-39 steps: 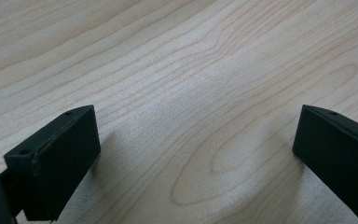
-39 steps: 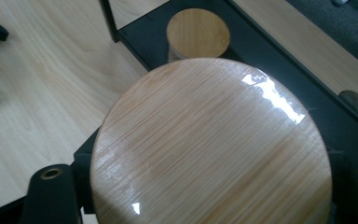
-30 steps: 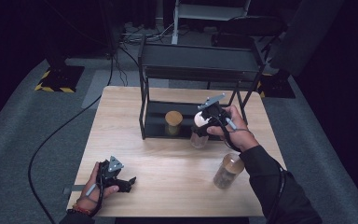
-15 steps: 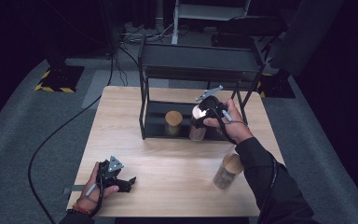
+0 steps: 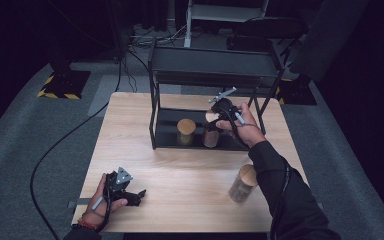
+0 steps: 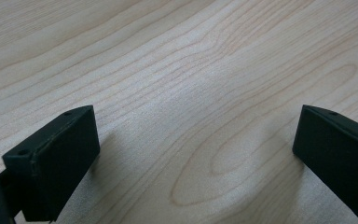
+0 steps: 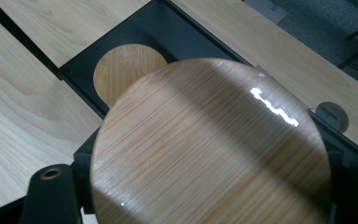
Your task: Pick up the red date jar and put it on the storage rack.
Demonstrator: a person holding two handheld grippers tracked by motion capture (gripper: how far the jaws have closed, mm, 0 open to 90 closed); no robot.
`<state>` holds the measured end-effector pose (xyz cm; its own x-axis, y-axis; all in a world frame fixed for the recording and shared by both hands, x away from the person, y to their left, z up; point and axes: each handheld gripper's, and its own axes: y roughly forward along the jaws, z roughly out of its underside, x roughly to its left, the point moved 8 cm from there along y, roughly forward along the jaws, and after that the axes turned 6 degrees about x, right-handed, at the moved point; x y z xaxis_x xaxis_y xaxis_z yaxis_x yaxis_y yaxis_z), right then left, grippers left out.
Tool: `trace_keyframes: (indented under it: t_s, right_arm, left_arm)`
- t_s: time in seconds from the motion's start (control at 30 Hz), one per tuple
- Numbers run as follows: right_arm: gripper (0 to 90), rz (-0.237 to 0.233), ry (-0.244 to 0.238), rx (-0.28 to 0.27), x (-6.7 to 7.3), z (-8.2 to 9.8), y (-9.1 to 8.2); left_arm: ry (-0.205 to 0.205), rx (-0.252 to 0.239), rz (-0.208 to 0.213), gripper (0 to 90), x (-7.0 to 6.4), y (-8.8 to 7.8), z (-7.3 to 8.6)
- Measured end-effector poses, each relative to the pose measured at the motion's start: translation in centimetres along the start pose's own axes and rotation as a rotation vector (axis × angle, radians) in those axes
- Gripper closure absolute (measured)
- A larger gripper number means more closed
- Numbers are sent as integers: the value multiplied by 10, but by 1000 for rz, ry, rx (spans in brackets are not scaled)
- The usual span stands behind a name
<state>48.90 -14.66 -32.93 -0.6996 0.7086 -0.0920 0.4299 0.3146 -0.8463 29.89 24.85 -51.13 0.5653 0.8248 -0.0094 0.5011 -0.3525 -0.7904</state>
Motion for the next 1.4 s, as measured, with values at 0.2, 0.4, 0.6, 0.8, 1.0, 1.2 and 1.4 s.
trace_keyframes:
  t_s: [0.2, 0.4, 0.6, 0.8, 1.0, 1.2, 1.4]
  right_arm:
    - [247, 14, 25, -8, -6, -3, 5]
    - [248, 0, 41, -7, -11, -4, 13]
    - [247, 15, 34, 16, -12, -8, 21]
    - [247, 17, 40, 42, -9, -9, 28]
    - [246, 8, 40, 52, -7, -10, 34]
    - [245, 17, 34, 62, -6, -10, 38]
    - [240, 14, 31, 54, -8, -9, 39]
  left_arm:
    - [0, 1, 1, 1, 0, 0, 0]
    - [0, 0, 1, 1, 0, 0, 0]
    - [1, 0, 0, 1, 0, 0, 0]
    - [0, 0, 1, 1, 0, 0, 0]
    - [0, 0, 1, 1, 0, 0, 0]
    - [0, 0, 1, 1, 0, 0, 0]
    - [1, 0, 1, 1, 0, 0, 0]
